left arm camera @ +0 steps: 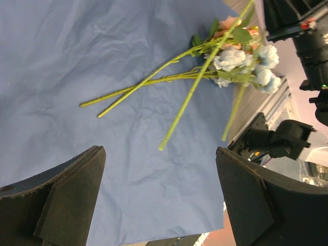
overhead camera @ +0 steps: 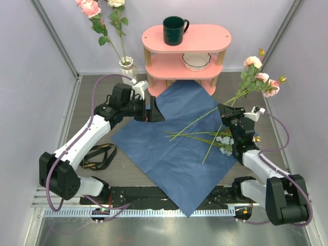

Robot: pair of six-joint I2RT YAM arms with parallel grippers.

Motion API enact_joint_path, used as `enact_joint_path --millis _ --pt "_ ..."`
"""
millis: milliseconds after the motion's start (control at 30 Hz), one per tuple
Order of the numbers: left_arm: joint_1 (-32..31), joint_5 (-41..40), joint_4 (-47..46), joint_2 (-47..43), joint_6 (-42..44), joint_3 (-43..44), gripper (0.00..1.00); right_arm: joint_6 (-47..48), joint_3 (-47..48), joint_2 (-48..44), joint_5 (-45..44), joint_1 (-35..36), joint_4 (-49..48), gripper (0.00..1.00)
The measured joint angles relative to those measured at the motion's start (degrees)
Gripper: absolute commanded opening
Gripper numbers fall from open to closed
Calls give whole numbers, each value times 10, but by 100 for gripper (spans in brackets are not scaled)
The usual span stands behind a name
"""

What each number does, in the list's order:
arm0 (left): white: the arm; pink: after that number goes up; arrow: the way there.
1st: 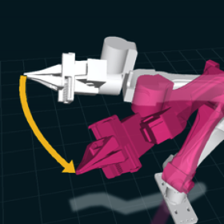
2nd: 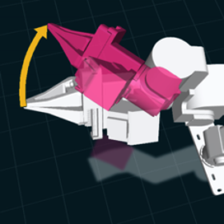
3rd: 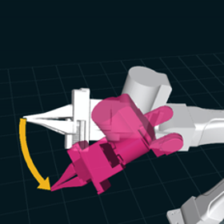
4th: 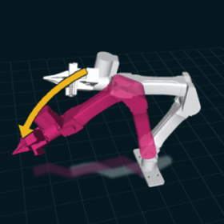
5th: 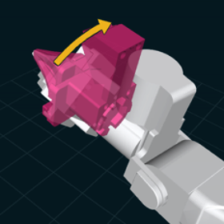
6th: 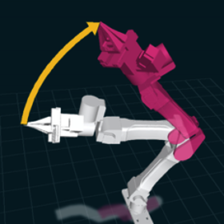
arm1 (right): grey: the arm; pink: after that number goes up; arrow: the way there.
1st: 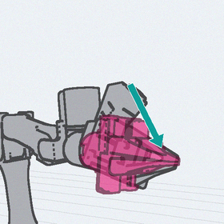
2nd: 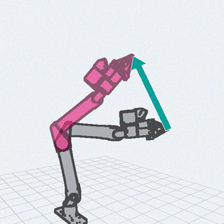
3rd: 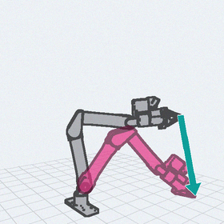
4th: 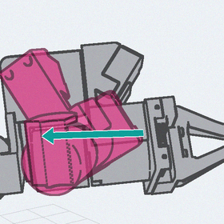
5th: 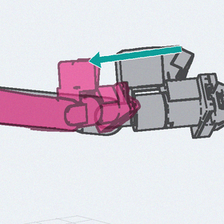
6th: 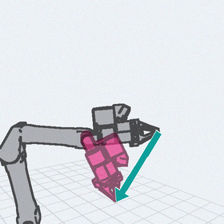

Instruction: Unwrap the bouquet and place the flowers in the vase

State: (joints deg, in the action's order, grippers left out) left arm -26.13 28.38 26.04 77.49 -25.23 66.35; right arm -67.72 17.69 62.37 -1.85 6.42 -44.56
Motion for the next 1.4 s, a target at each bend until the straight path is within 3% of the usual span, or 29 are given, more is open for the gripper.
enact_joint_path --millis 67,167,400,600,733,1100,1133,1400 --pt "0 16 -2 3 -5 10 93 25 28 -14 -21 2 84 51" --pt "0 41 -9 2 -17 12 93 62 81 4 -29 3 208 65" --pt "0 64 -13 -11 -17 6 93 178 232 65 -50 8 470 68" --pt "0 82 -24 -20 -18 -28 93 243 280 68 -90 2 566 63" --pt "0 93 -24 -21 -18 -33 93 261 311 118 -92 -3 605 62" --pt "0 99 -25 -39 -16 -38 93 264 326 249 -92 -5 632 36" --pt "0 101 -25 -39 -16 -38 93 262 326 257 -93 -5 630 30" --pt "0 104 -25 -39 -16 -38 93 231 326 273 -107 -5 612 1"
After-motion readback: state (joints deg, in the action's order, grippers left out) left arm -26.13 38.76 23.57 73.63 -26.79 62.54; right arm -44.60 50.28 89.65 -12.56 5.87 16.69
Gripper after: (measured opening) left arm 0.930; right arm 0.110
